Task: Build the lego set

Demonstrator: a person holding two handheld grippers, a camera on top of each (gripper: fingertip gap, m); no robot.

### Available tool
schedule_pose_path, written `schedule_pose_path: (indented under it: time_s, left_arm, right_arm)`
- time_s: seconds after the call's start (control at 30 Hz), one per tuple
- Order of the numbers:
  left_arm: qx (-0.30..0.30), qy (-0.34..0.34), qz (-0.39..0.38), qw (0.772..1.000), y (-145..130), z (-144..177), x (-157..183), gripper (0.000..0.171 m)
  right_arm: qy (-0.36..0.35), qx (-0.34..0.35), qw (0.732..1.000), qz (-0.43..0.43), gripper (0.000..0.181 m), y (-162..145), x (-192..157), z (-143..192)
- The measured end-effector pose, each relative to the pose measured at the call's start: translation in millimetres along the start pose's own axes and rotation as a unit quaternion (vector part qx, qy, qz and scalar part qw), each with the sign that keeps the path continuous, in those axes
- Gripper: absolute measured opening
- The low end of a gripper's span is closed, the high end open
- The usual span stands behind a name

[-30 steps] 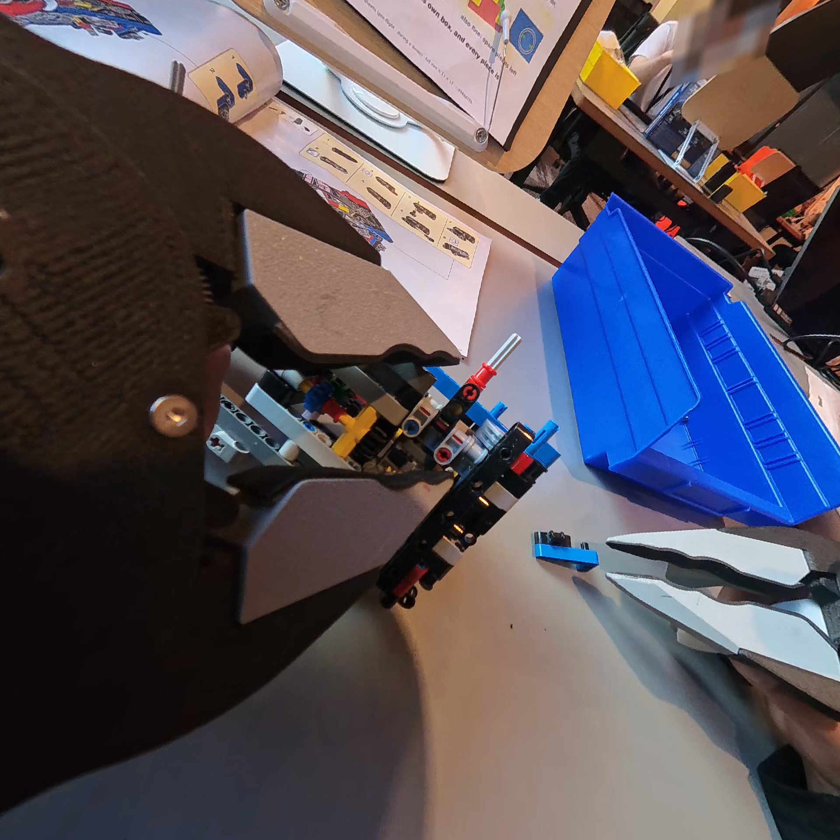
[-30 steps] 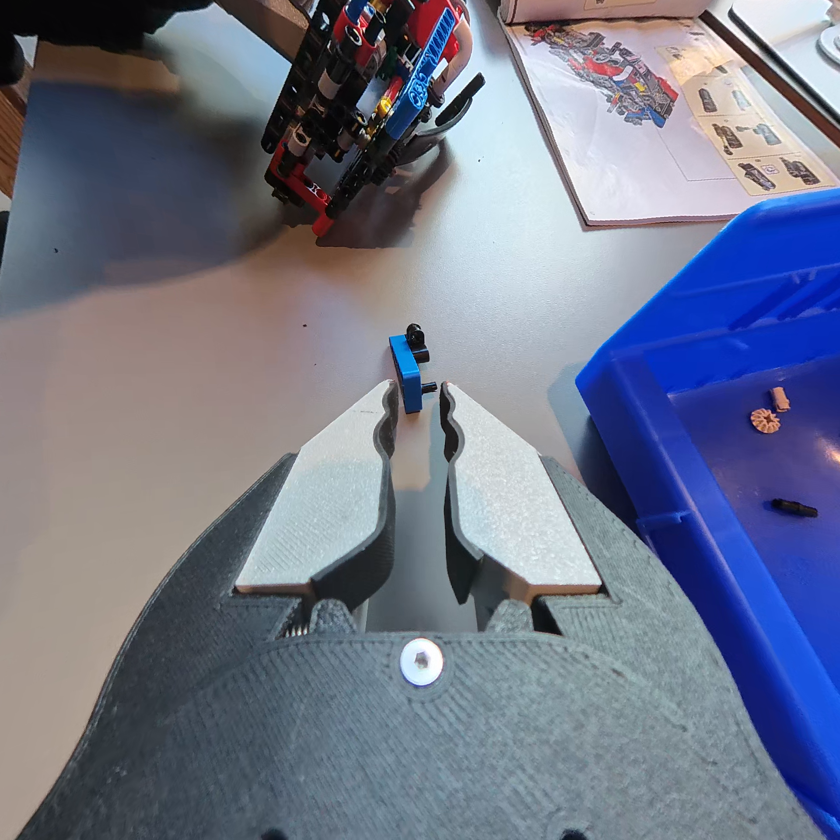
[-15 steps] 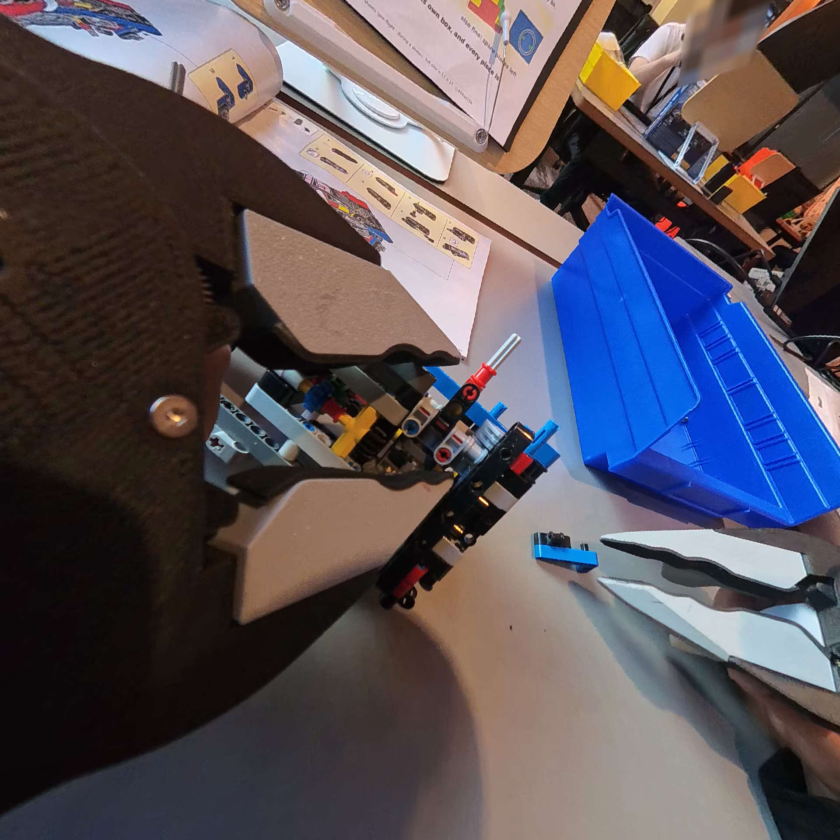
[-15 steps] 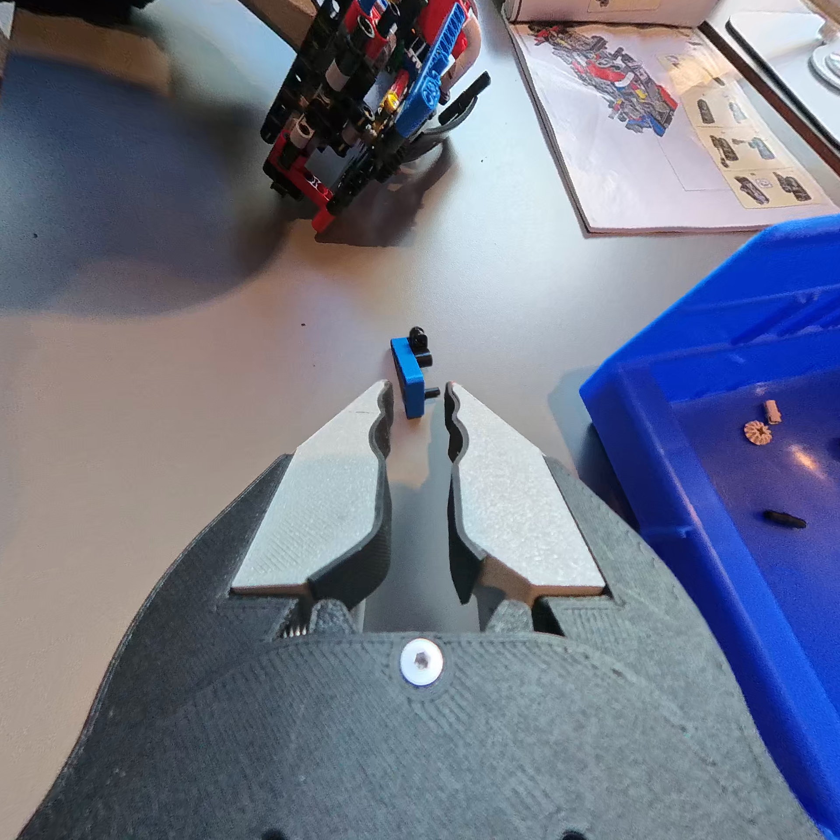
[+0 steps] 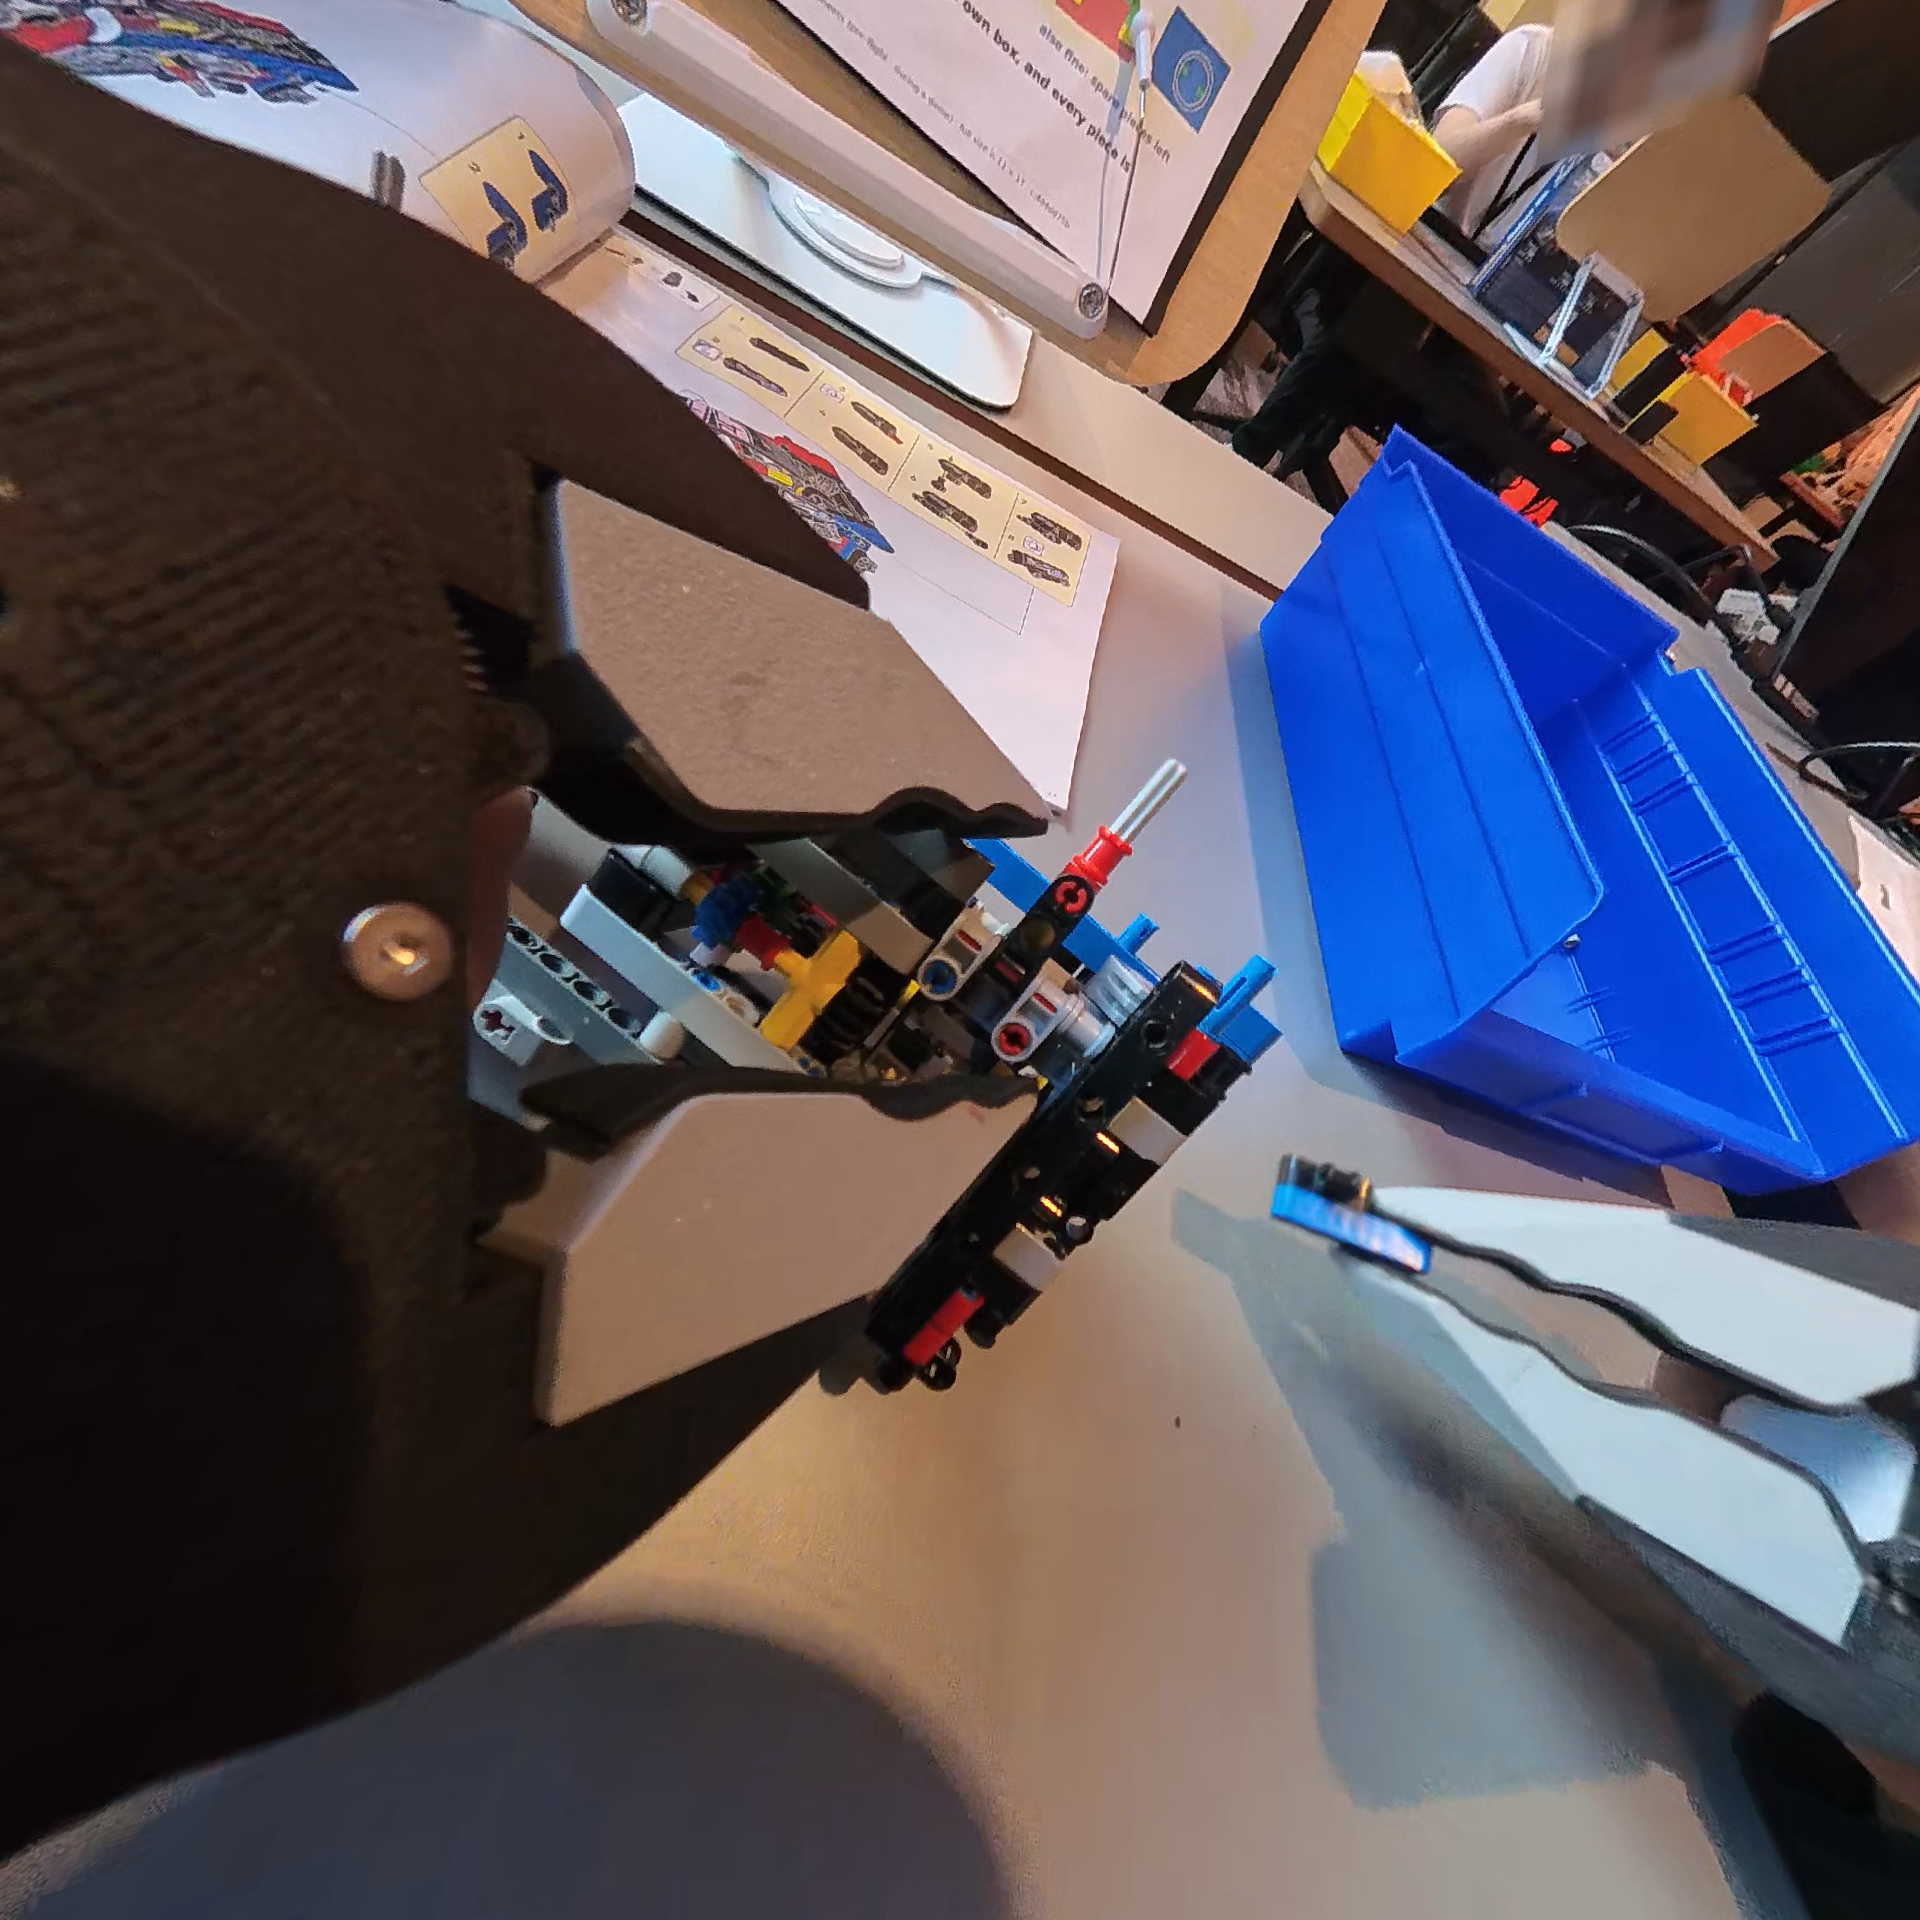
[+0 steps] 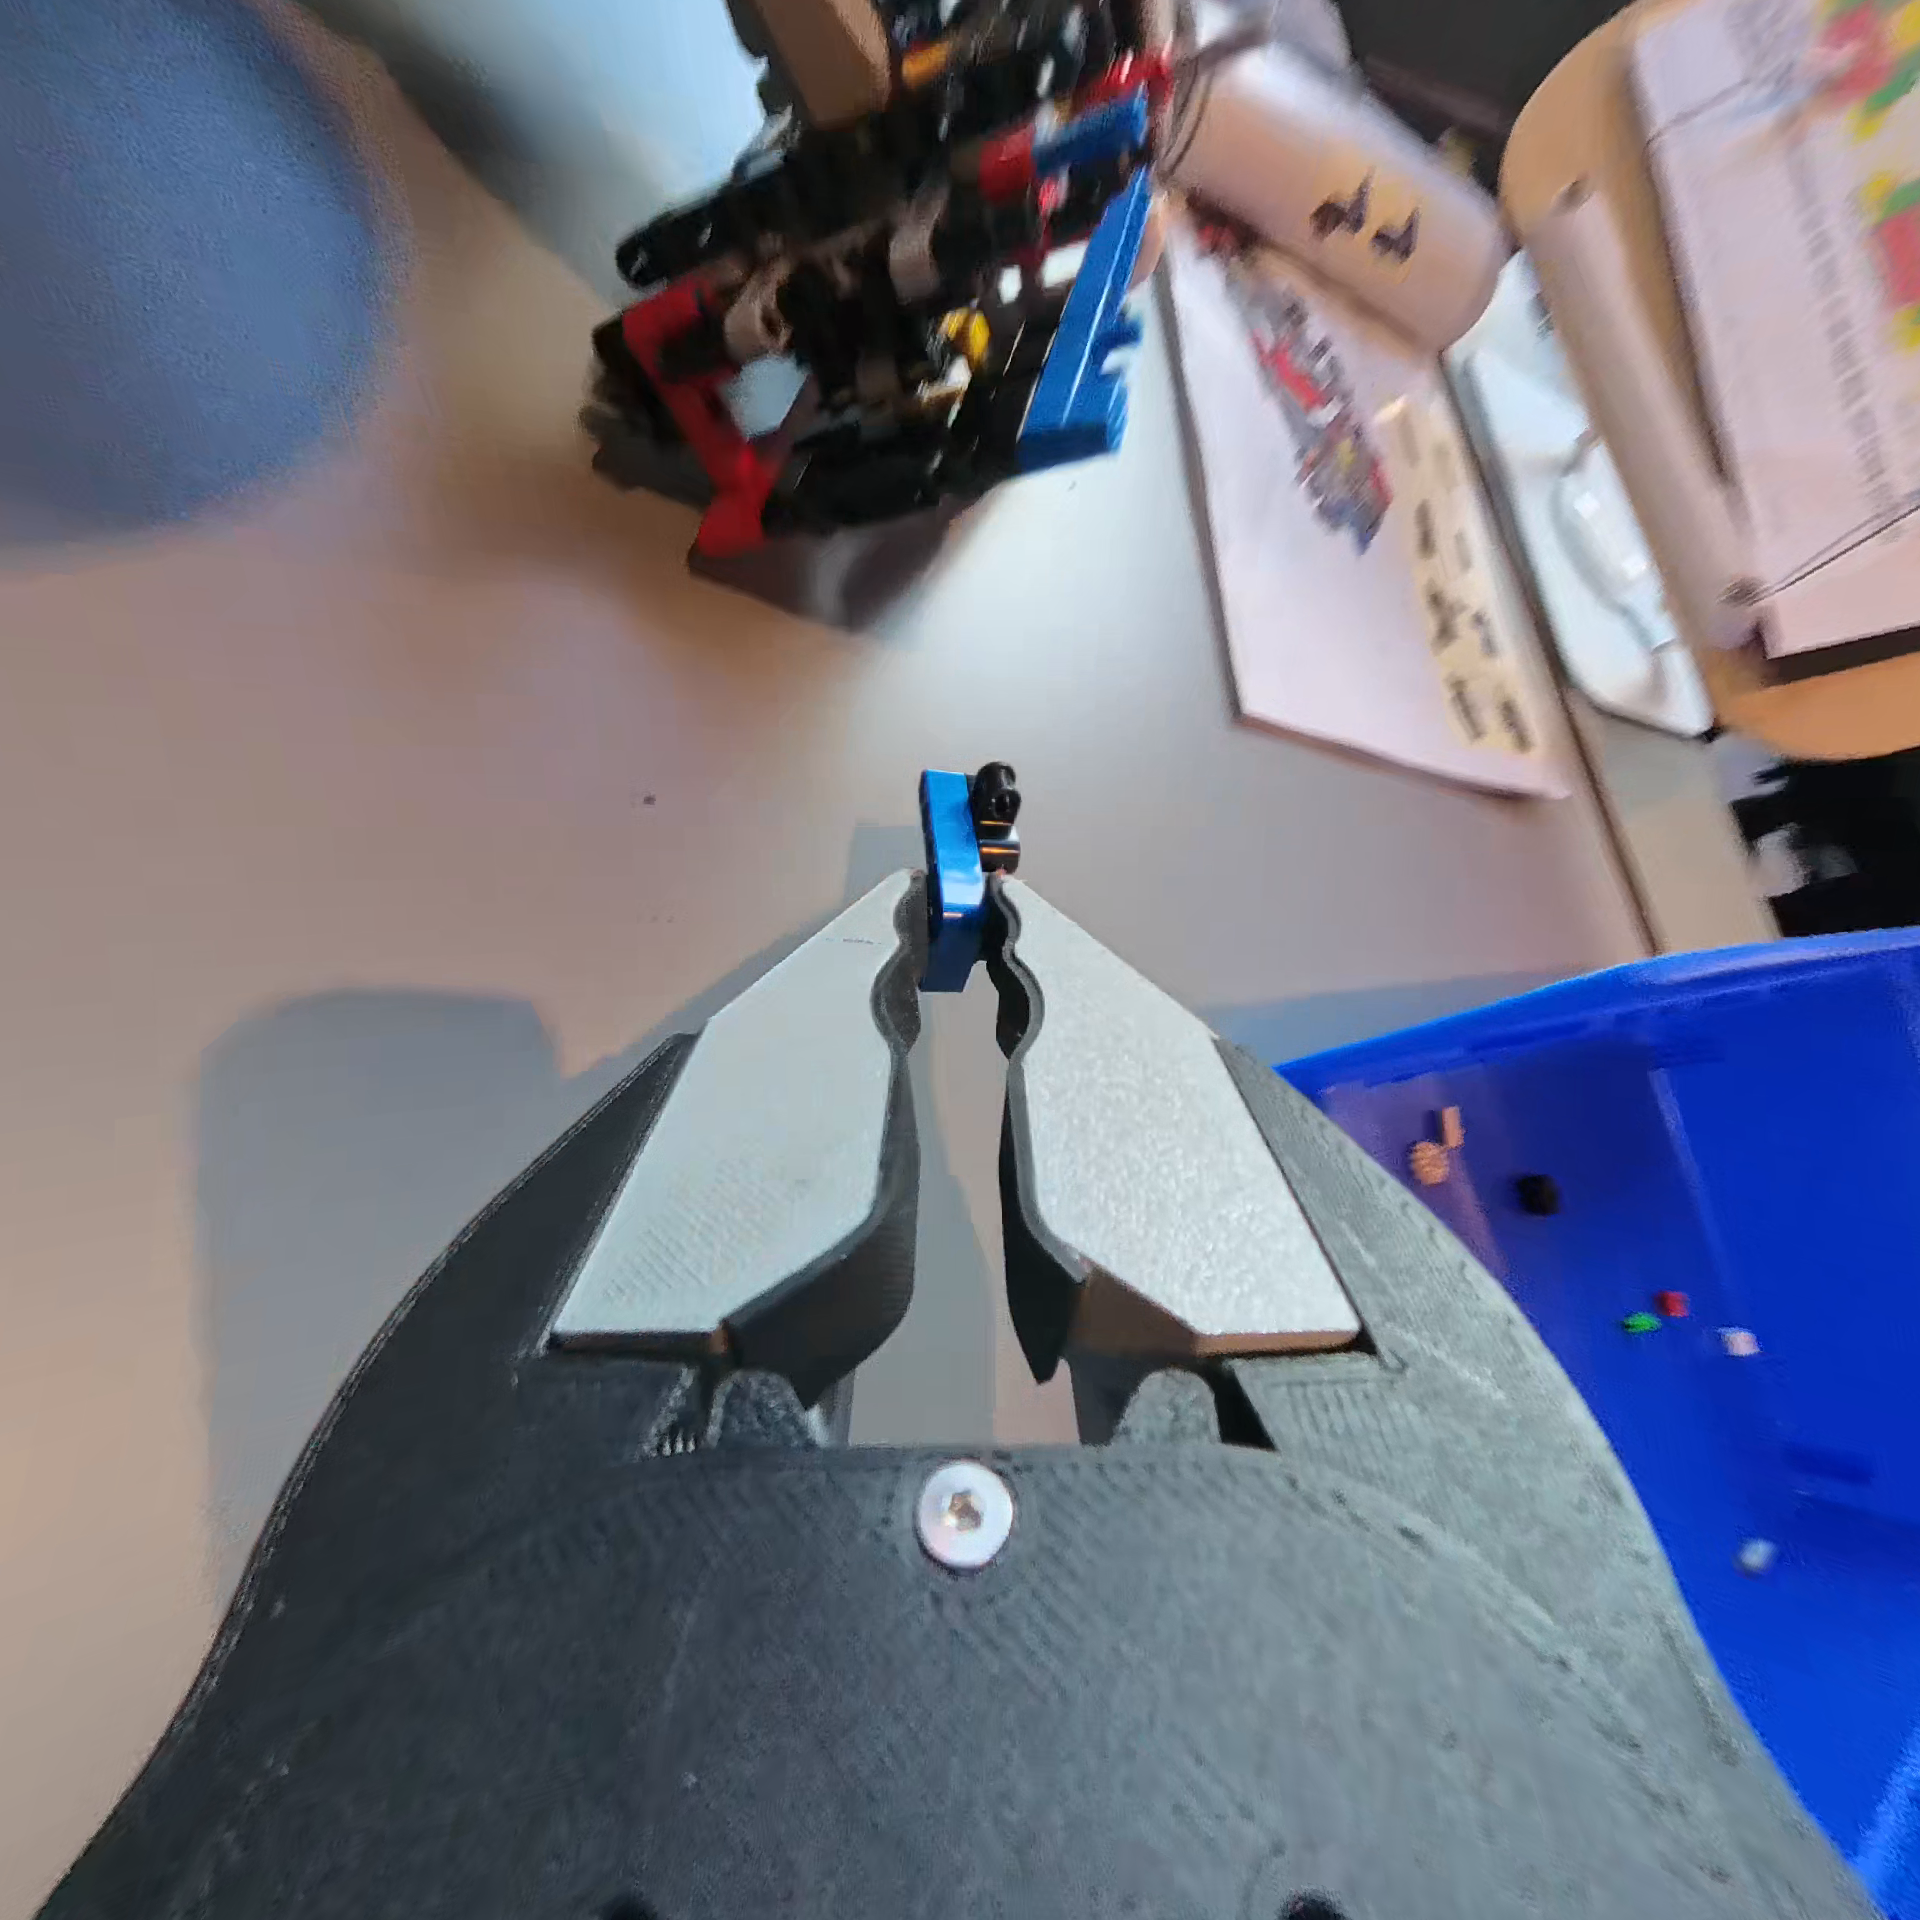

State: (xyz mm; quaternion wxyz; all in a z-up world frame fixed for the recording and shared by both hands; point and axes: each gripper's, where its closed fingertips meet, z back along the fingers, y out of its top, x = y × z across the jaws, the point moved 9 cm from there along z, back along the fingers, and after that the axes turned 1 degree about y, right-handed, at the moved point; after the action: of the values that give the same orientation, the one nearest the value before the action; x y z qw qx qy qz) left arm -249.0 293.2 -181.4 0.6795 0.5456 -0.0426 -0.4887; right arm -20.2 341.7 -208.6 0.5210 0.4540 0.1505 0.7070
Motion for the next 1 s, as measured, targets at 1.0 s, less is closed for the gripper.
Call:
schedule_pose_path:
  time_s: [1.0]
  left_arm:
    - [-0.021,-0.184,0.094,0.978,0.9,24.0,-11.3,0.037]
  right_arm:
    - [0.118,0.303,0.944,-0.054,0.006,51.3,13.6,-41.7]
